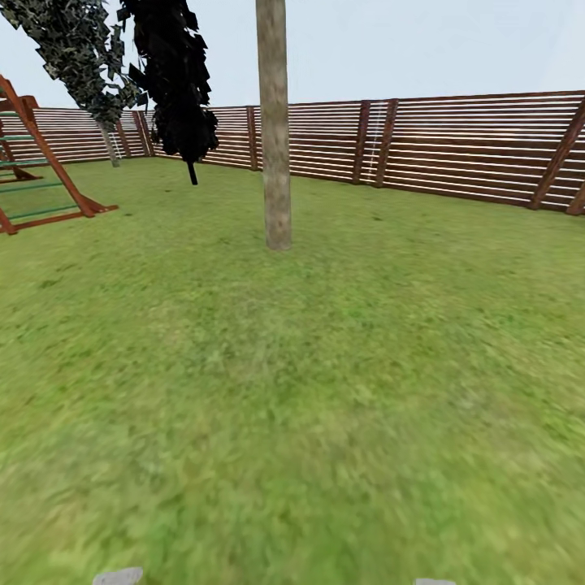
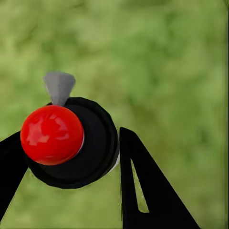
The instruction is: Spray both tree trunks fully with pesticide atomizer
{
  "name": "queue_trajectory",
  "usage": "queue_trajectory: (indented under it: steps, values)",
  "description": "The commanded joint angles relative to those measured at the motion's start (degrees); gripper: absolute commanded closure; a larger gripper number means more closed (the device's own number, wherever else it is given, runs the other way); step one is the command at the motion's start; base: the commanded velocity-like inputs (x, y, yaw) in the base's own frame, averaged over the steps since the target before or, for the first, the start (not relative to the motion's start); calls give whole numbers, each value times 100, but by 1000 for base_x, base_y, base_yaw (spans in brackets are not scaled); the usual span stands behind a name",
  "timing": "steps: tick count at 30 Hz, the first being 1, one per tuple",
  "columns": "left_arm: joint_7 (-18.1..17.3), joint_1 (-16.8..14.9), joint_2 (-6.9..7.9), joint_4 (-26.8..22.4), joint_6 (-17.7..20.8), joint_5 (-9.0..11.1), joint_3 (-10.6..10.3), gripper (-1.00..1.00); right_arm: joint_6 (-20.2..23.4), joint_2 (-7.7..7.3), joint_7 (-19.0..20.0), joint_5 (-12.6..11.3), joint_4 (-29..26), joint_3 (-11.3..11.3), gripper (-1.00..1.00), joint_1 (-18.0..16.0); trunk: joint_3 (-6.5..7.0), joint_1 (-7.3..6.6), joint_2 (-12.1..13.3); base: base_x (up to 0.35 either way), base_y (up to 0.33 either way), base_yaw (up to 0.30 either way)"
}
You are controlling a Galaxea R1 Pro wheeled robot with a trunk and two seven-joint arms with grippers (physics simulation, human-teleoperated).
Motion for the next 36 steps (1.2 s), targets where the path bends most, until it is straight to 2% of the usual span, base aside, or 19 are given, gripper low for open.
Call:
queue_trajectory:
  steps: [1,36]
  values:
    - [-11,-3,0,5,-18,42,10,100,-15,0,-11,-53,3,51,-100,-3,-5,3,-2,337,0,0]
    - [-17,57,0,-21,-26,42,10,100,-15,0,-11,-53,3,51,-100,-3,-5,3,-2,337,0,0]
